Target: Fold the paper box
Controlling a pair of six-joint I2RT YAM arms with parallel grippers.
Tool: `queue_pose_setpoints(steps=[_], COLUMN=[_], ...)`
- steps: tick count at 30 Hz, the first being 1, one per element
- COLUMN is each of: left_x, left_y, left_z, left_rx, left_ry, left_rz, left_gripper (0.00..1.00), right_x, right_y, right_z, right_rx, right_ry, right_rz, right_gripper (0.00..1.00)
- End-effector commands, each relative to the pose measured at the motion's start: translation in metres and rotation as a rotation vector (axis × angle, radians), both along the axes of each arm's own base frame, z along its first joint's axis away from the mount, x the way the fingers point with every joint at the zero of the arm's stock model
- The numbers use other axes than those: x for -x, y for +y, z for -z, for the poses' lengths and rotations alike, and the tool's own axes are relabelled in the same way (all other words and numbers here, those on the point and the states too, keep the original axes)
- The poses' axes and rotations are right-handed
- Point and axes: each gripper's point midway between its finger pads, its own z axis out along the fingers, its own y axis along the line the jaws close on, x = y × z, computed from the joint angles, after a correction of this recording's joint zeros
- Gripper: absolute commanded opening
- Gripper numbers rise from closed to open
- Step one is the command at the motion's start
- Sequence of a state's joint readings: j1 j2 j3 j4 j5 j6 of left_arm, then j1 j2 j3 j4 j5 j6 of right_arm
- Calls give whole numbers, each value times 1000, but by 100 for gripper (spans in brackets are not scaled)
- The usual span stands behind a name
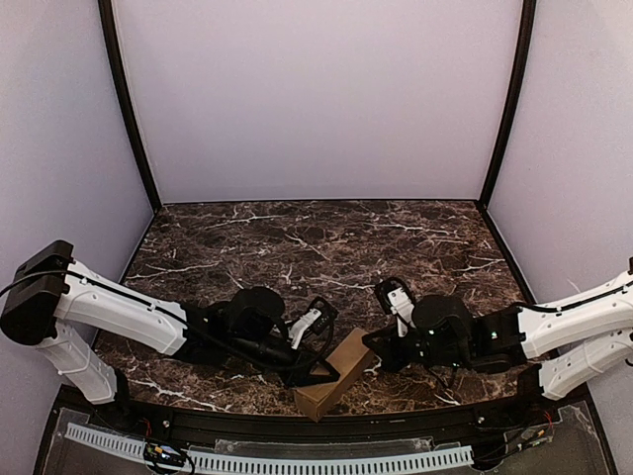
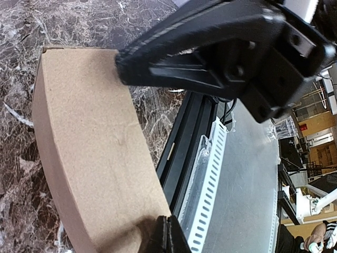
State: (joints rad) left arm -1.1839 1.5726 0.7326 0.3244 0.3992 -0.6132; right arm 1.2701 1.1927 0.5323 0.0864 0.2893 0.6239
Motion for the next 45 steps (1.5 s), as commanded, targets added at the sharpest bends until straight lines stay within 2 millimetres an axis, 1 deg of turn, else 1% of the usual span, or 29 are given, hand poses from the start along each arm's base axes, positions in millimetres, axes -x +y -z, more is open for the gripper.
queue_pose_setpoints(steps=[1, 4, 8, 9, 10, 11, 12, 13, 14, 15, 16, 17, 18, 19, 20, 25, 29, 31, 34, 36, 39, 41, 42, 43, 44, 45], left_x=[3, 2, -1, -1, -2, -3, -4, -4, -4, -3, -3, 0, 2, 5, 8, 23, 30, 34, 36, 40, 44, 47, 48, 50, 52, 53], left_y=[62, 60, 58, 61, 59, 62, 60, 63, 62, 65, 64, 67, 67, 69, 69, 71, 65, 62, 59, 59, 63, 71, 77, 78, 82, 85], left_z=[87, 80, 64, 63, 54, 52, 42, 39, 28, 25, 13, 11, -1, -5, -14, -35, -56, -61, -59, -46, -9, 21, 39, 46, 58, 64], left_rx=[-378, -370, -357, -371, -354, -367, -347, -355, -332, -338, -314, -319, -292, -292, -268, -205, -133, -117, -107, -113, -183, -248, -286, -298, -321, -333], left_ry=[45, 33, 12, 9, -4, -8, -23, -24, -36, -33, -40, -30, -27, -16, -9, 37, 55, 65, 72, 99, 141, 161, 179, 185, 198, 206], left_rz=[-71, -66, -65, -68, -67, -69, -70, -70, -73, -71, -72, -66, -62, -60, -50, -15, 17, 34, 47, 61, 56, 43, 38, 38, 35, 35], left_gripper=[2, 1, 1, 1, 1, 1, 1, 1, 2, 2, 2, 3, 3, 3, 3, 5, 5, 5, 5, 5, 5, 4, 3, 3, 2, 1], right_x=[23, 28, 31, 32, 33, 34, 33, 34, 34, 34, 33, 33, 33, 33, 33, 33, 34, 34, 34, 34, 33, 33, 33, 33, 33, 34], right_y=[24, 35, 37, 36, 33, 30, 26, 23, 19, 16, 14, 11, 9, 9, 9, 10, 10, 10, 11, 10, 8, 7, 7, 7, 7, 7], right_z=[-20, -5, 23, 30, 37, 43, 48, 53, 57, 61, 64, 67, 69, 70, 71, 73, 76, 76, 76, 77, 79, 79, 80, 80, 80, 80], right_rx=[-100, -72, 5, 20, 38, 52, 65, 77, 88, 101, 113, 128, 138, 139, 141, 155, 162, 164, 165, 172, 180, 181, 183, 185, 185, 188], right_ry=[-12, 17, 70, 84, 99, 110, 121, 128, 135, 141, 145, 150, 153, 154, 156, 157, 161, 164, 164, 164, 164, 166, 167, 167, 168, 168], right_rz=[-153, -181, -181, -179, -173, -166, -154, -146, -136, -127, -120, -114, -110, -108, -107, -112, -115, -115, -118, -115, -108, -104, -103, -103, -105, -105], right_gripper=[0, 0, 0, 0, 0, 0, 0, 0, 0, 0, 0, 0, 0, 0, 0, 0, 0, 0, 0, 0, 0, 0, 0, 0, 0, 0])
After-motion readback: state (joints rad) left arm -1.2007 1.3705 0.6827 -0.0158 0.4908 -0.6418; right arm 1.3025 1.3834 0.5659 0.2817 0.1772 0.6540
